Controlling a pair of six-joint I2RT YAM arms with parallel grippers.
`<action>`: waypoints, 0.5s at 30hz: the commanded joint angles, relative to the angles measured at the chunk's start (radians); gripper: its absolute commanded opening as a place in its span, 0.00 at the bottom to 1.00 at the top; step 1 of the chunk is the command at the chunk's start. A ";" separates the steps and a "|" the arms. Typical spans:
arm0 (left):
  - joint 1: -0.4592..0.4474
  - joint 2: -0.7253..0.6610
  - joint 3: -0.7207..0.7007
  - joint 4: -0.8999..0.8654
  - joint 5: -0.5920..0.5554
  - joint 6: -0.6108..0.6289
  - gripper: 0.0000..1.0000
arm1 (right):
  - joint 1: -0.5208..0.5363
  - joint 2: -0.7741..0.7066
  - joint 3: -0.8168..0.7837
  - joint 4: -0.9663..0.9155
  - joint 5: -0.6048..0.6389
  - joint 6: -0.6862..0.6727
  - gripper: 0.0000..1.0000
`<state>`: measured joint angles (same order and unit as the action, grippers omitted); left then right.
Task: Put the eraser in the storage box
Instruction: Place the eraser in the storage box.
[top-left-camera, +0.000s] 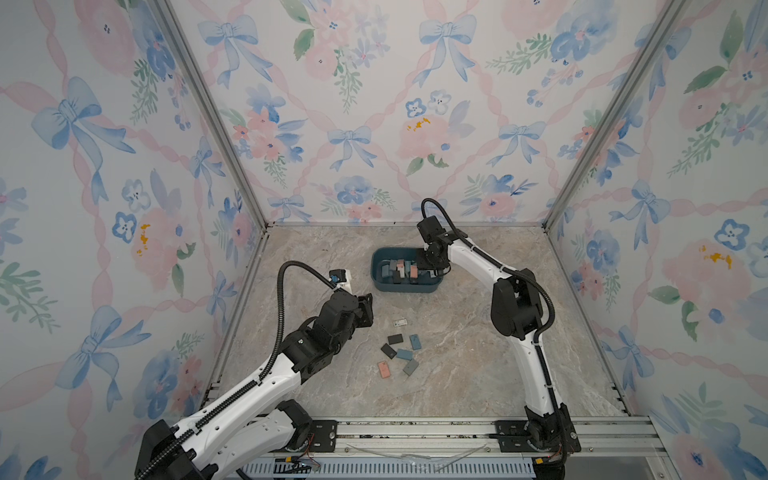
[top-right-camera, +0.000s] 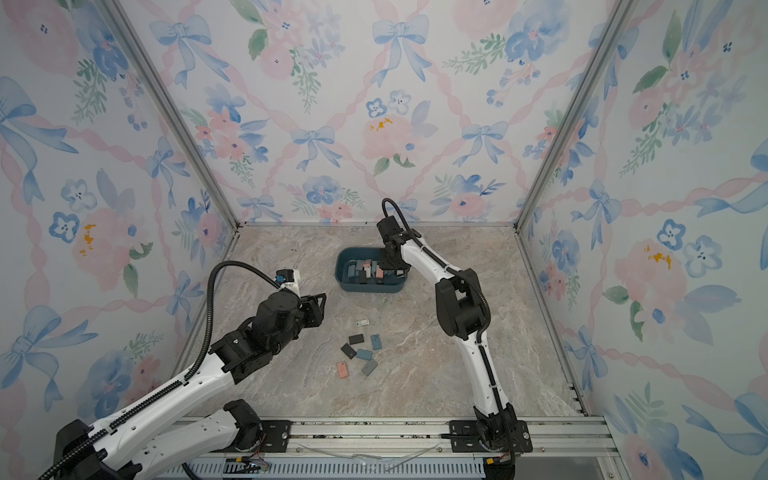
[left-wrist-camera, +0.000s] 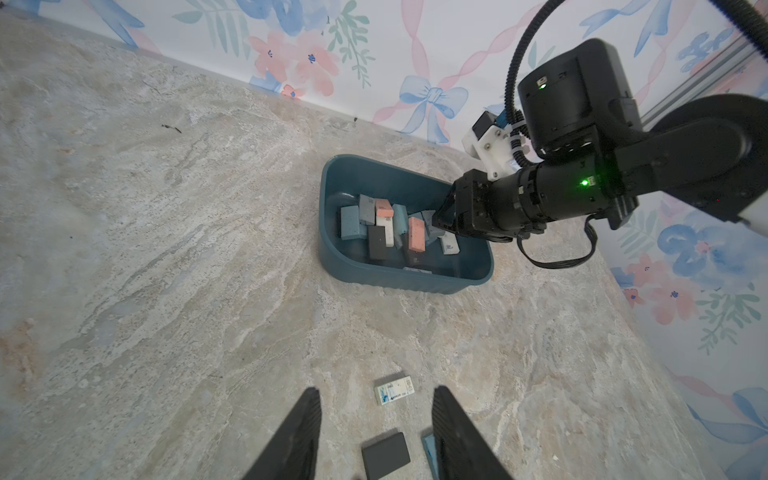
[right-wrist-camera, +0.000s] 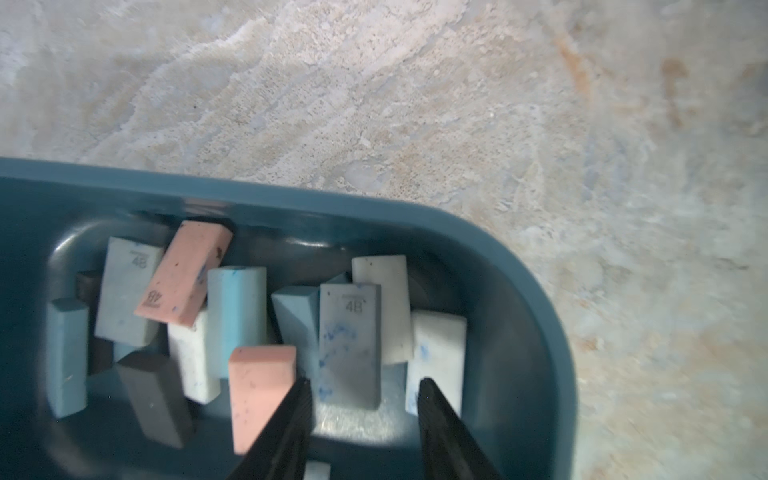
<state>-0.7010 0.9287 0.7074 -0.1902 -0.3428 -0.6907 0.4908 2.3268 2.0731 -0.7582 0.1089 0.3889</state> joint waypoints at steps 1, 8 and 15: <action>0.004 -0.013 -0.015 -0.014 0.017 -0.017 0.46 | 0.002 -0.116 -0.058 0.050 0.003 0.011 0.45; 0.003 -0.001 -0.032 -0.014 0.050 0.011 0.47 | 0.008 -0.287 -0.231 0.117 -0.013 0.013 0.46; 0.002 0.085 0.004 -0.069 0.197 0.156 0.47 | 0.009 -0.468 -0.432 0.163 -0.053 0.004 0.47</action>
<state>-0.7010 0.9794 0.6922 -0.2077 -0.2329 -0.6193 0.4927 1.9198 1.6970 -0.6212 0.0799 0.3916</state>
